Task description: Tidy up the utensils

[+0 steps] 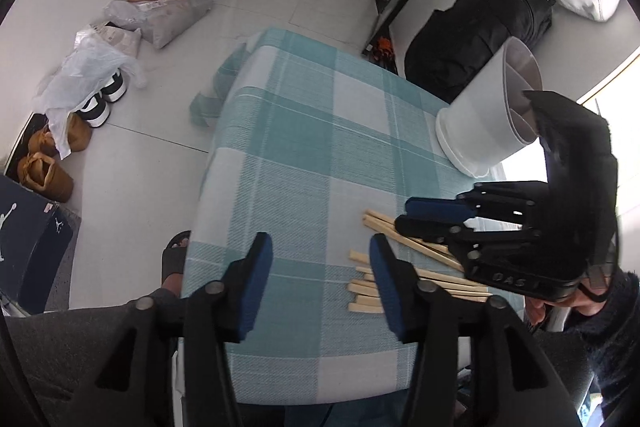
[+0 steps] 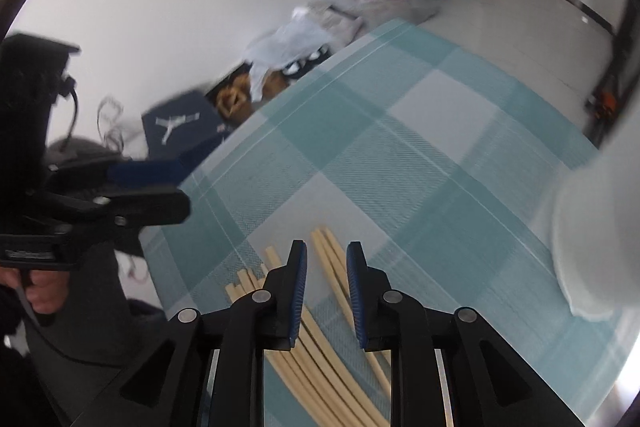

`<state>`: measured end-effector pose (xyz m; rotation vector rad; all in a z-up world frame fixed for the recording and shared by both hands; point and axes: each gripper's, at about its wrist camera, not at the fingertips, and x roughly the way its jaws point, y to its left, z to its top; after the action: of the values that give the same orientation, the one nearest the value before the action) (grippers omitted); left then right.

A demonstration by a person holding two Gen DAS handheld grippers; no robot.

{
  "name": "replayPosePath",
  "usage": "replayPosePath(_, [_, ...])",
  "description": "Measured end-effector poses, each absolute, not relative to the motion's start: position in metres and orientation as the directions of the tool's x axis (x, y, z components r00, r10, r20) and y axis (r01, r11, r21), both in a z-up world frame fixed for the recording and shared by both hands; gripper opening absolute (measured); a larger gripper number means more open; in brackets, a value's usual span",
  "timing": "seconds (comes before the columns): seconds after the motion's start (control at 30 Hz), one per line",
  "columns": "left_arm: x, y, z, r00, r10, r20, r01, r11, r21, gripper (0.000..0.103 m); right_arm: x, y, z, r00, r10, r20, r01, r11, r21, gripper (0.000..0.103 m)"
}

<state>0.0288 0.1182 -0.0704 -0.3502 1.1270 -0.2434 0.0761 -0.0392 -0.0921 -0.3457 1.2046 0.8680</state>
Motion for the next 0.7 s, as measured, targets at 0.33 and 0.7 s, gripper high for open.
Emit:
replayPosePath(0.33, [0.033,0.142,-0.081,0.424,-0.342,-0.838,-0.025,0.921,-0.389,0.049,0.060,0.004,-0.108,0.144,0.180,-0.973,-0.849,0.528,-0.028,0.019])
replayPosePath(0.7, [0.028,0.151,-0.088,0.401,-0.352,-0.846,-0.056,0.912,-0.406,0.049,0.063,0.000,-0.089,0.212,0.248,-0.945,-0.820,0.571,-0.034,0.006])
